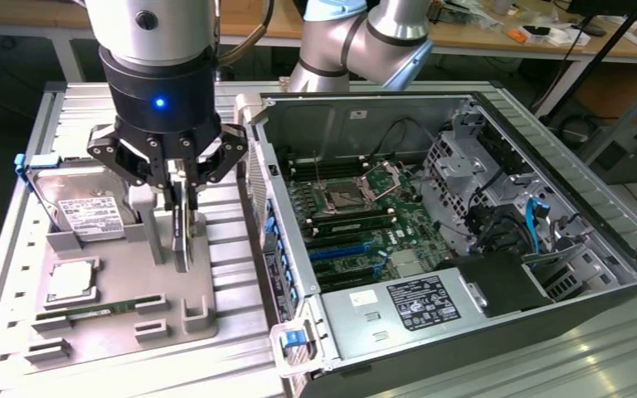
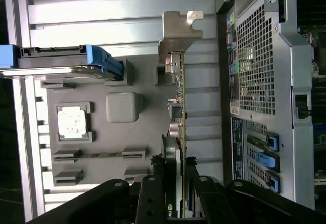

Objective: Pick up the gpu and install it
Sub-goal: 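Pick up the gpu and move the gpu toward the slot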

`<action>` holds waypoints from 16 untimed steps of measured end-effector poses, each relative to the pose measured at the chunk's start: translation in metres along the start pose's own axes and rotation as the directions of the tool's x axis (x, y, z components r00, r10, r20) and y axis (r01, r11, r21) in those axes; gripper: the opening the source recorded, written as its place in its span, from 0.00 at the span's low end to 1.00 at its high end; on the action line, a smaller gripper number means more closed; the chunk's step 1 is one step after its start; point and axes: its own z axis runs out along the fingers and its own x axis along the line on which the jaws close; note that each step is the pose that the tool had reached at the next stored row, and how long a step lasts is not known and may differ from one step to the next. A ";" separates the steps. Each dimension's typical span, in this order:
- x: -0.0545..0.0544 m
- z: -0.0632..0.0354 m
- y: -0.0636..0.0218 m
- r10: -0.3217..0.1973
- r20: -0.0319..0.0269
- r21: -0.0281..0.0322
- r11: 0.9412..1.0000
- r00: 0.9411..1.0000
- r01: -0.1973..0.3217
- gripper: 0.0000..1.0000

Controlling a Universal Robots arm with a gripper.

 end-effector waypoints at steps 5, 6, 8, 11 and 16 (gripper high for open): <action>0.000 -0.0029 0.0000 0.000 0.000 0.001 1.000 1.000 0.000 0.27; 0.000 -0.0036 0.0001 0.000 0.000 0.001 1.000 1.000 0.000 0.27; 0.000 -0.0046 0.0001 0.000 0.000 0.001 1.000 1.000 0.000 0.27; 0.000 -0.0058 0.0001 0.000 0.000 0.001 1.000 1.000 0.000 0.27; 0.000 -0.0084 0.0002 0.000 0.000 0.002 1.000 1.000 0.000 0.27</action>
